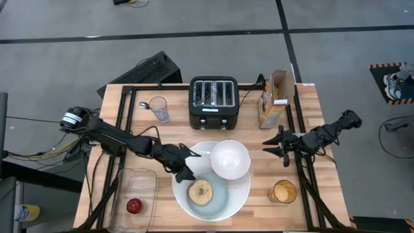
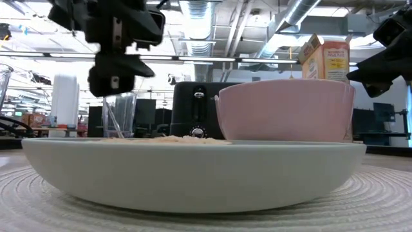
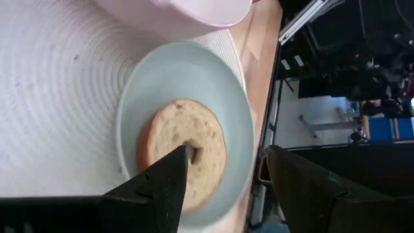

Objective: Arrange a breakfast setting

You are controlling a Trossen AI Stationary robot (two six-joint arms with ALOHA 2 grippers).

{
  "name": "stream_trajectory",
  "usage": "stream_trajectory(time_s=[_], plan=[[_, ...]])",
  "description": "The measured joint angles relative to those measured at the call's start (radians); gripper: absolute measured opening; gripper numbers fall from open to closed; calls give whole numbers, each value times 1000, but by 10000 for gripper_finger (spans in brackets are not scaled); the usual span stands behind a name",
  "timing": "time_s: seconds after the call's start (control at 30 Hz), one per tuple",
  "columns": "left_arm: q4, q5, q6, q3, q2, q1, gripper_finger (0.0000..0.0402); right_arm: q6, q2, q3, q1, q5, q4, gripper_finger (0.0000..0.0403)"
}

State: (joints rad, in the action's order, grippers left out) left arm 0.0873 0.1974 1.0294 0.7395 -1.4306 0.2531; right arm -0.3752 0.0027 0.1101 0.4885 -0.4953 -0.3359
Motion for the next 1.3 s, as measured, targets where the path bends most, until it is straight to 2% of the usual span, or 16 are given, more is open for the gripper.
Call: stream_trajectory(time_s=[0.13, 0.33, 0.6, 0.97, 1.17, 1.3], plan=[[-149, -5, 31, 0, 99, 6, 199, 0, 0, 0, 0, 0, 0, 159], [-388, -67, 62, 0, 256, 44, 199, 0, 0, 0, 0, 0, 0, 159], [-587, -132, 195, 0, 400, 114, 199, 0, 0, 0, 0, 0, 0, 159], [-776, -66, 342, 0, 548, 178, 199, 0, 0, 0, 0, 0, 0, 159], [-796, 27, 418, 0, 626, 213, 199, 0, 0, 0, 0, 0, 0, 159], [-841, 48, 476, 0, 653, 260, 199, 0, 0, 0, 0, 0, 0, 159]])
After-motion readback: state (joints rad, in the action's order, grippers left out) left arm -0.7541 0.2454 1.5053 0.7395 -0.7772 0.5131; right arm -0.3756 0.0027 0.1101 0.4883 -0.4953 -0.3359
